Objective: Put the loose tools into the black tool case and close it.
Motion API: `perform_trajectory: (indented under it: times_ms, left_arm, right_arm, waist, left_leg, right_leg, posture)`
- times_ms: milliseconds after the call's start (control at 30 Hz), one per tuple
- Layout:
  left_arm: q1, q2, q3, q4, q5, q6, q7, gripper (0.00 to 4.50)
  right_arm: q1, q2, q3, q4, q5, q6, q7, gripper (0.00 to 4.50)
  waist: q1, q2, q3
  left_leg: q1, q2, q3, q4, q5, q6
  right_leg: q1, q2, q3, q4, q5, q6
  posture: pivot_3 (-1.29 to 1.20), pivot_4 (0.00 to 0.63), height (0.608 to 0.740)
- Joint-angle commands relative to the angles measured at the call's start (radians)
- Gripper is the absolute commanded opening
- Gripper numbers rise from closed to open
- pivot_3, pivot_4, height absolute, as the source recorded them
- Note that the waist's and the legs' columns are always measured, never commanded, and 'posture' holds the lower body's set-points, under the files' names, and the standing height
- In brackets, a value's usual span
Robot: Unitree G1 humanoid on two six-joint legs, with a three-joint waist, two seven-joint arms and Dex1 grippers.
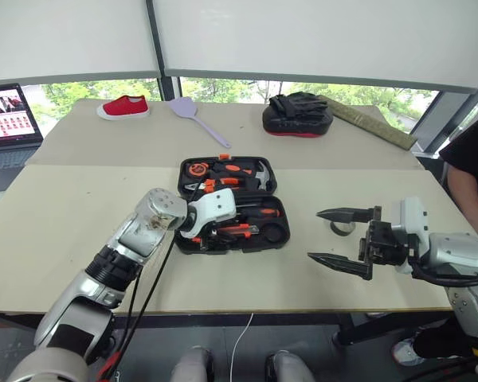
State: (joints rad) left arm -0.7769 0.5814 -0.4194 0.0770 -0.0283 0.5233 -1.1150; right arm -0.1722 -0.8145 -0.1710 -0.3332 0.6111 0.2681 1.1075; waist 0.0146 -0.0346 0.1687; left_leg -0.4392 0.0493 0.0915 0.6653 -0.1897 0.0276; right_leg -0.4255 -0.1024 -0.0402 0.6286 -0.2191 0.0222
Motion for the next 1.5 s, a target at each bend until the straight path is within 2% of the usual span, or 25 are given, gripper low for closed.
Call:
perform_trajectory:
  times_ms: [33,367,433,467,567,633,867,967,1067,1133,1167,1300,1400,1500]
  left_arm:
    - [-0.003,0.004,0.007,-0.013,0.011,-0.001,-0.001,1.45]
    - [0.005,-0.014,0.012,-0.021,-0.003,0.039,-0.005,1.45]
    - [0.01,-0.032,0.029,-0.025,-0.03,0.057,-0.003,2.48]
    - [0.013,-0.034,0.028,-0.032,-0.039,0.056,-0.015,2.73]
    - [0.021,-0.039,0.037,-0.042,-0.056,0.042,-0.029,3.91]
    - [0.025,-0.043,0.051,-0.039,-0.069,0.028,-0.033,4.48]
    - [0.002,-0.094,0.228,0.045,-0.196,-0.071,-0.018,4.48]
    - [0.012,-0.068,0.265,0.083,-0.215,-0.135,-0.061,3.71]
    - [0.04,-0.04,0.257,0.122,-0.181,-0.228,-0.077,2.52]
    - [0.067,-0.03,0.239,0.156,-0.14,-0.31,-0.062,1.88]
    - [0.082,-0.031,0.233,0.174,-0.128,-0.342,-0.059,1.4]
    - [0.117,-0.067,0.23,0.221,-0.098,-0.407,-0.01,0.04]
    - [0.13,-0.091,0.221,0.247,-0.054,-0.452,0.05,0.04]
    - [0.158,-0.091,0.205,0.23,-0.047,-0.471,0.038,0.04]
  right_arm:
    - [-0.01,0.004,-0.025,-0.026,0.015,-0.001,-0.008,4.5]
    - [-0.011,0.012,-0.026,-0.026,0.015,-0.001,-0.013,4.5]
    - [-0.013,0.012,-0.025,-0.021,0.013,-0.001,-0.014,4.5]
    - [-0.014,0.013,-0.025,-0.02,0.013,-0.001,-0.015,4.5]
    - [-0.016,0.017,-0.022,-0.018,0.013,0.001,-0.02,4.5]
    - [-0.015,0.022,-0.019,-0.018,0.012,0.001,-0.023,4.5]
    - [-0.015,0.038,-0.012,-0.016,0.008,-0.001,-0.034,4.5]
    - [-0.013,0.045,-0.011,-0.013,0.006,-0.003,-0.038,4.5]
    - [-0.009,0.054,-0.008,-0.01,0.002,-0.007,-0.044,4.5]
    - [-0.006,0.062,-0.004,-0.01,-0.002,-0.011,-0.049,4.5]
    - [-0.005,0.067,-0.002,-0.009,-0.005,-0.012,-0.051,4.5]
    - [0.002,0.076,0.0,-0.008,-0.011,-0.009,-0.051,4.5]
    - [0.01,0.069,-0.007,-0.002,-0.012,-0.005,-0.041,4.5]
    - [0.011,0.064,-0.014,0.002,-0.012,-0.004,-0.035,4.5]
  waist:
    - [0.0,0.0,0.0]
    - [0.0,0.0,0.0]
    - [0.0,0.0,0.0]
    - [0.001,0.0,0.0]
    - [0.0,0.0,0.0]
    - [-0.001,0.0,0.0]
    - [-0.001,0.0,0.0]
    - [-0.002,0.0,0.0]
    - [-0.003,0.0,0.0]
    - [-0.002,0.0,0.0]
    - [-0.002,0.0,0.0]
    - [0.002,0.0,0.0]
    - [0.01,0.0,0.0]
    - [0.009,0.0,0.0]
  left_leg:
    - [0.0,0.0,0.0,0.0,0.0,0.0]
    - [0.0,0.0,0.0,0.001,0.0,0.0]
    - [0.0,0.0,0.0,0.001,0.0,0.0]
    - [0.0,0.0,0.0,0.001,0.0,0.0]
    - [0.0,0.0,0.0,0.002,0.0,0.0]
    - [0.0,0.0,0.0,0.002,0.0,0.0]
    - [0.0,0.0,-0.002,0.005,0.0,0.0]
    - [0.0,0.0,-0.003,0.005,0.0,0.0]
    - [0.0,0.0,-0.003,0.005,0.0,0.0]
    - [0.0,0.0,-0.002,0.005,0.0,0.0]
    - [0.0,0.0,-0.001,0.005,0.0,0.0]
    - [0.0,0.0,-0.001,0.005,0.0,0.0]
    - [0.0,0.0,0.0,0.006,0.0,0.0]
    - [0.0,0.0,0.0,0.007,0.0,0.0]
  right_leg:
    - [0.0,0.0,0.0,0.0,0.0,0.0]
    - [0.0,0.0,0.0,0.0,0.0,0.0]
    - [0.0,0.0,0.0,0.0,0.0,0.0]
    - [0.0,0.0,0.0,0.0,0.0,0.0]
    - [0.001,0.0,0.0,0.0,0.0,0.0]
    - [0.001,0.0,0.0,0.001,0.0,0.0]
    - [0.001,0.0,0.0,0.002,0.0,0.0]
    - [0.001,0.0,0.0,0.002,0.001,0.0]
    - [0.001,0.0,0.0,0.003,0.001,-0.001]
    - [0.001,0.0,0.0,0.002,0.001,-0.001]
    - [0.001,0.0,0.0,0.002,0.001,-0.001]
    - [0.002,0.0,0.0,0.002,0.002,-0.001]
    - [0.002,0.0,0.0,0.002,0.002,-0.001]
    - [0.003,0.0,0.0,0.002,0.002,0.0]
  posture:
    - [0.0,0.15,0.74]
    - [0.0,0.15,0.74]
    - [0.0,0.15,0.74]
    - [0.0,0.15,0.74]
    - [0.0,0.15,0.74]
    - [0.0,0.15,0.74]
    - [0.0,0.15,0.74]
    - [0.0,0.15,0.74]
    - [0.0,0.15,0.74]
    - [0.0,0.15,0.74]
    - [0.0,0.15,0.74]
    - [0.0,0.15,0.74]
    - [0.0,0.15,0.74]
    - [0.0,0.15,0.74]
